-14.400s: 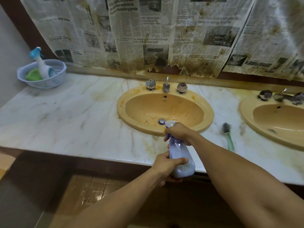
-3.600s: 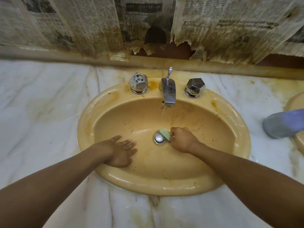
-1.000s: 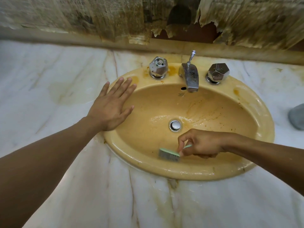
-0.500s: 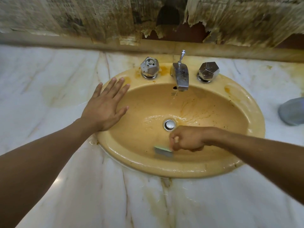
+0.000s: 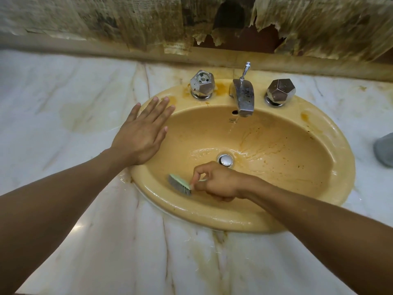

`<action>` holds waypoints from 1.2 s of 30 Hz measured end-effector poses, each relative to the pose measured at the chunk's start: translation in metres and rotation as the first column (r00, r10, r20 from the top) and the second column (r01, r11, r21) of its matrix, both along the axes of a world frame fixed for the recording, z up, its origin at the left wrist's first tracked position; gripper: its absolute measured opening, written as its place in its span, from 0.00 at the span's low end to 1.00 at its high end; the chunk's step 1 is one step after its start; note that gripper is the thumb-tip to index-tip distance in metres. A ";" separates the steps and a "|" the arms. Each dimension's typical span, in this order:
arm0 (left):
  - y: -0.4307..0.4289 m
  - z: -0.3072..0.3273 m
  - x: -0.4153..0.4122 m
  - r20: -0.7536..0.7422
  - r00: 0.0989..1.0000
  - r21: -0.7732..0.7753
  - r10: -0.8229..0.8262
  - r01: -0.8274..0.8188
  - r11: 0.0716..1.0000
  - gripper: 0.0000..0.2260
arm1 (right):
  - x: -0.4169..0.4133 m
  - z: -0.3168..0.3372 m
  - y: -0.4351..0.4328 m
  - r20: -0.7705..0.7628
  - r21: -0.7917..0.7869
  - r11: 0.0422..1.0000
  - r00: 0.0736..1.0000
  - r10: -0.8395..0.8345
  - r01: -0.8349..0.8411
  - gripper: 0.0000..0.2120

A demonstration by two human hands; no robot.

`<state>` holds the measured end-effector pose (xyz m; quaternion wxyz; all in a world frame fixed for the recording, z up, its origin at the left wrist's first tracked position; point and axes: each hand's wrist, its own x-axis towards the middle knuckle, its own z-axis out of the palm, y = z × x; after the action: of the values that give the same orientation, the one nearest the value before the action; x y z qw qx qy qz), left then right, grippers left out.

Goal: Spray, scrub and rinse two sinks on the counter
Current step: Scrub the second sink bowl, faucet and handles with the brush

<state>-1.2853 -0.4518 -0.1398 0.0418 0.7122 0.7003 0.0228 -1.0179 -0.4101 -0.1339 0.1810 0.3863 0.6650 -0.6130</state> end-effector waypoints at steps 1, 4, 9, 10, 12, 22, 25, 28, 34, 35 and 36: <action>0.000 0.000 0.000 0.005 1.000 -0.001 -0.004 0.004 1.000 0.26 | -0.002 0.007 0.005 0.011 -0.024 0.999 0.999 0.034 -0.034 0.03; 0.000 0.001 0.001 0.004 1.000 -0.004 0.000 0.000 1.000 0.26 | 0.025 0.017 0.038 0.187 0.016 0.968 0.951 0.244 -0.252 0.03; 0.002 0.003 0.000 0.009 1.000 -0.012 0.004 -0.004 1.000 0.26 | -0.017 -0.018 0.004 0.030 0.300 0.952 0.999 0.045 -0.051 0.05; 0.001 0.003 0.000 0.016 1.000 -0.014 0.003 -0.003 1.000 0.26 | -0.034 -0.019 -0.009 -0.073 0.279 0.957 0.996 -0.058 0.076 0.05; 0.001 0.004 0.000 0.027 1.000 -0.018 0.002 -0.002 1.000 0.26 | -0.039 -0.013 -0.017 -0.148 0.206 0.964 0.979 -0.137 0.166 0.05; 0.001 0.006 0.004 0.028 0.999 -0.025 0.020 -0.019 0.999 0.28 | -0.046 -0.007 -0.019 -0.113 0.158 0.971 0.980 -0.162 0.179 0.04; 0.002 0.005 0.003 0.027 1.000 -0.034 0.014 -0.013 0.999 0.28 | -0.011 0.012 -0.008 -0.088 0.162 0.987 0.996 0.031 -0.016 0.05; 0.001 0.003 0.005 0.010 0.999 -0.020 0.032 -0.031 0.999 0.29 | 0.055 0.029 0.034 0.268 0.199 0.921 0.923 0.276 -0.334 0.04; -0.015 -0.004 0.021 0.015 0.995 -0.005 0.102 -0.102 0.995 0.32 | 0.056 0.046 0.010 0.281 0.108 0.982 0.953 0.117 -0.153 0.04; -0.019 -0.005 0.023 0.038 0.992 -0.006 0.119 -0.118 0.993 0.32 | 0.049 0.050 0.001 0.247 0.140 0.977 0.961 0.123 -0.161 0.04; -0.024 -0.004 0.025 0.064 0.988 -0.008 0.141 -0.140 0.990 0.33 | 0.047 0.054 -0.003 0.232 0.162 0.971 0.964 0.133 -0.173 0.04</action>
<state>-1.2601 -0.4758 -0.1441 0.0641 0.6599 0.7471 0.0475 -0.9706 -0.4127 -0.0800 0.2646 0.4138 0.7217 -0.4877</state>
